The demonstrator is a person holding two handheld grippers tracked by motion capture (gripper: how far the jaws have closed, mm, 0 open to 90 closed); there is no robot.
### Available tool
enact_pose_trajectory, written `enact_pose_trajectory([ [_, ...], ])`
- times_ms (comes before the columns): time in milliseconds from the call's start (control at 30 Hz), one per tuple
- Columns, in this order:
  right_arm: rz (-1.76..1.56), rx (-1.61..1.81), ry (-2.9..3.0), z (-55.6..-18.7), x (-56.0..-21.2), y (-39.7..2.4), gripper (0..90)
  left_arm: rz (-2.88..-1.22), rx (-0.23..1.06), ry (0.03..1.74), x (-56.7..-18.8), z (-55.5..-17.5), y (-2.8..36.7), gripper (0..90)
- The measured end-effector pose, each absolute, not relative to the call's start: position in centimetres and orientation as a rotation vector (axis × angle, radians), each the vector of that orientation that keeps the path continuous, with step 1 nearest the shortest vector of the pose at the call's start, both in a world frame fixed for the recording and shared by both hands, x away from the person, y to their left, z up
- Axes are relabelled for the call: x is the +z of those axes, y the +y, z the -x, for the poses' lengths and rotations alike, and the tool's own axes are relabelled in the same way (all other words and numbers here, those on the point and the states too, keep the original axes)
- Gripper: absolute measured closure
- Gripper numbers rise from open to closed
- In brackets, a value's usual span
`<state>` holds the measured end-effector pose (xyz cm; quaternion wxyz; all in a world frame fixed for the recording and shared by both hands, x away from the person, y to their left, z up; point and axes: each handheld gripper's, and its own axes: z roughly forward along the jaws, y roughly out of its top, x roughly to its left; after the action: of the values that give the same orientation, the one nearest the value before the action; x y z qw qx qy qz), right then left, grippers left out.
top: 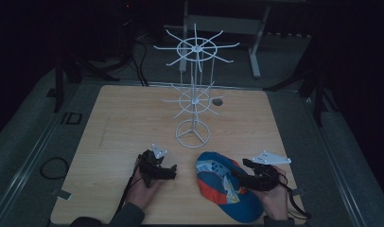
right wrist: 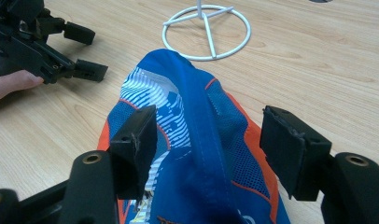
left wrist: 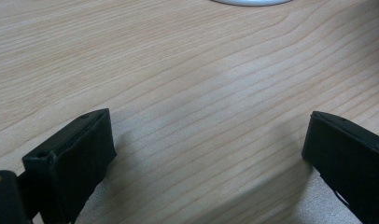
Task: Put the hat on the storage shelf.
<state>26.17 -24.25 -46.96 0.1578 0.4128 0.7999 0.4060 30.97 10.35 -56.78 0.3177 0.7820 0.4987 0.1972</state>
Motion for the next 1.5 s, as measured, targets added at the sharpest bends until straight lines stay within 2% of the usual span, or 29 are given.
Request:
enact_pose_trajectory([
  [1500,-1.058,1.037,2.529,-29.9,-43.6,-21.8,35.9,-2.063,0.514,1.313,-56.7,-31.0,10.4,2.7],
])
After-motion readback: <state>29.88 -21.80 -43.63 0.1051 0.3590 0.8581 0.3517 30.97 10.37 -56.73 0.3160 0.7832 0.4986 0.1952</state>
